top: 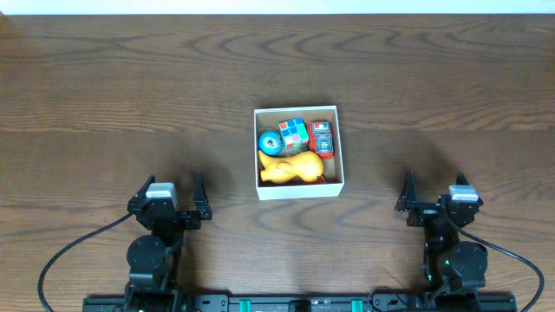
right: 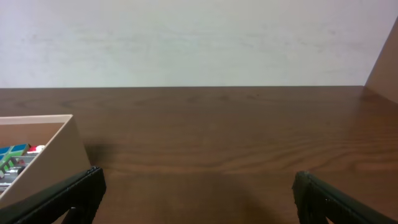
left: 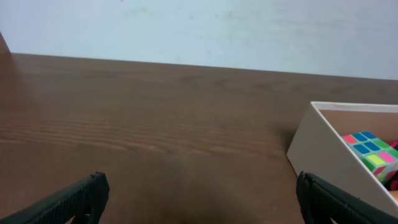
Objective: Pack container
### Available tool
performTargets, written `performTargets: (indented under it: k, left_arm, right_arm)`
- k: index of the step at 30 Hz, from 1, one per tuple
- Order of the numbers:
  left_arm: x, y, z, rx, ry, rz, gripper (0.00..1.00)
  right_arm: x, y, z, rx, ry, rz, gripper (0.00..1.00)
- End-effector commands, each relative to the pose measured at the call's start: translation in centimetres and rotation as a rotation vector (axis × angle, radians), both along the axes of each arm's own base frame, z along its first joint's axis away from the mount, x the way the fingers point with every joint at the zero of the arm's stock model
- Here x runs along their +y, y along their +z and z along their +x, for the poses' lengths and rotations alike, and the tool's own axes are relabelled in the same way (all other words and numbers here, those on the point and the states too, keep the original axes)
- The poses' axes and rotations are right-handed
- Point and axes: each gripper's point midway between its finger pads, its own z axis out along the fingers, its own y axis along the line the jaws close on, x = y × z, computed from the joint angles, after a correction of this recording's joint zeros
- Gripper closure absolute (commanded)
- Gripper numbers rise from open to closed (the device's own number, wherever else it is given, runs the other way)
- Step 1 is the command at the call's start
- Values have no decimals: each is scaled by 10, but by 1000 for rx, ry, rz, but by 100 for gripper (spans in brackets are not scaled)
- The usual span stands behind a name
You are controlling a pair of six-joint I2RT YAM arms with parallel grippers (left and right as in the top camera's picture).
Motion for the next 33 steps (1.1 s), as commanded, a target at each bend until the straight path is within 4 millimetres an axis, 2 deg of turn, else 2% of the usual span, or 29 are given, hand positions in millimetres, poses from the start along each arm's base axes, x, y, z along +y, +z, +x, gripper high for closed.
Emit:
performTargets:
  k: [1, 11, 23, 33]
  left_arm:
    - [0, -23, -2, 77, 4, -8, 2]
    - [0, -33, -2, 124, 4, -4, 2]
    - [1, -34, -2, 126, 3, 20, 2]
    - [0, -2, -3, -15, -2, 6, 2]
  right_arm:
    - [-2, 0, 0, 0, -5, -14, 1]
    - [-2, 0, 0, 0, -5, -14, 1]
    - [-2, 0, 0, 0, -5, -14, 1]
    - [-2, 0, 0, 0, -5, -14, 1]
